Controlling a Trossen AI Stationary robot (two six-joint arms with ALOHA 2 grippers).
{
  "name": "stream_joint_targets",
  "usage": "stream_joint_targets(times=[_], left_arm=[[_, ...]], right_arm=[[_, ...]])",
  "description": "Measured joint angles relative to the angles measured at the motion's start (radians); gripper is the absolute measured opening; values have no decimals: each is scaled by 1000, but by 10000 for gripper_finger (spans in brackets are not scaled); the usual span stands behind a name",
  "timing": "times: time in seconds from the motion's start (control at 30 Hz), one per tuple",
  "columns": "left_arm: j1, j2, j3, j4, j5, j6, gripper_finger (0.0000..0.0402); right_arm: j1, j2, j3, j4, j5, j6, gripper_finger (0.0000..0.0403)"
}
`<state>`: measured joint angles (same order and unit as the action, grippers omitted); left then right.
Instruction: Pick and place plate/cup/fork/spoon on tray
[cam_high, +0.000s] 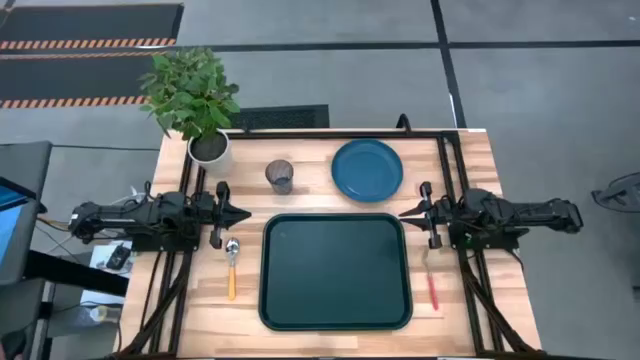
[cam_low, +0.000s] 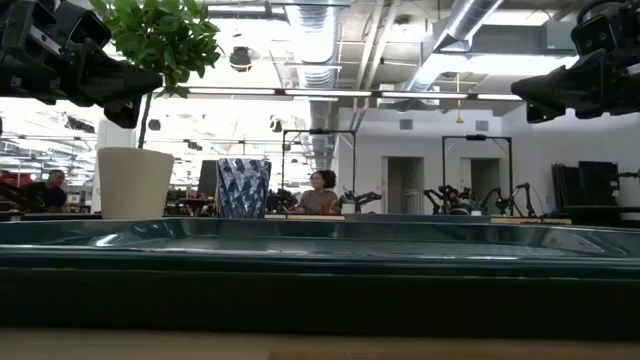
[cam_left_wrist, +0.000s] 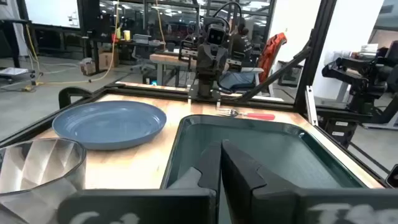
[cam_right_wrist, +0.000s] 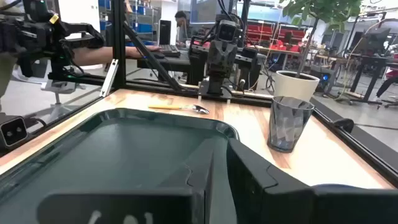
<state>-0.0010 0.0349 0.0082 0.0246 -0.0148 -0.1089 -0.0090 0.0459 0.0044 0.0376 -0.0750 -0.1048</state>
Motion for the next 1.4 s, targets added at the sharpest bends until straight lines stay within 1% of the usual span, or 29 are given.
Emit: stream_joint_targets(times=[0.57, 0.63, 0.77, 0.83, 1.27, 1.4], left_arm=[[0, 0, 0, 0, 0, -1, 0], [0, 0, 0, 1, -10, -25, 0], [0, 0, 0, 10, -68, -107, 0], [0, 0, 0, 13, -77, -122, 0], [0, 0, 0, 13, -76, -117, 0], [0, 0, 0, 13, -77, -88, 0]], right_arm=[[0, 0, 0, 0, 0, 0, 72], [0, 0, 0, 0, 0, 0, 72], [0, 0, 0, 0, 0, 0, 72], [0, 0, 0, 0, 0, 0, 72], [0, 0, 0, 0, 0, 0, 72], [0, 0, 0, 0, 0, -3, 72]])
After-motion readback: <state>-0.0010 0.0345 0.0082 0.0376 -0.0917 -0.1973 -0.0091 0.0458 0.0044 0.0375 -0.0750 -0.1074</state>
